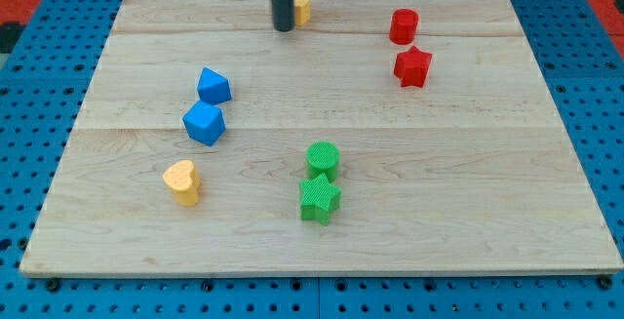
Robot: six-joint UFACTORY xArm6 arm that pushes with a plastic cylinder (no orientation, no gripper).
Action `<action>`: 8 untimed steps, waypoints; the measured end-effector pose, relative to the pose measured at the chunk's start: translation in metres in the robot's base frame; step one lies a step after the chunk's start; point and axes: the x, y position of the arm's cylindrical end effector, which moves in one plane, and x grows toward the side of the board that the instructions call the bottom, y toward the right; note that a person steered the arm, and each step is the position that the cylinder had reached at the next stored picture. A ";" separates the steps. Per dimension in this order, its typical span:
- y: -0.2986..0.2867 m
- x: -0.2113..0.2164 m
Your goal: Push the yellow hexagon into the red circle
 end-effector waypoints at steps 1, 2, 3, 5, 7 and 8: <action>-0.017 -0.024; 0.010 -0.041; 0.015 -0.043; 0.122 -0.038; 0.147 -0.038; 0.156 -0.032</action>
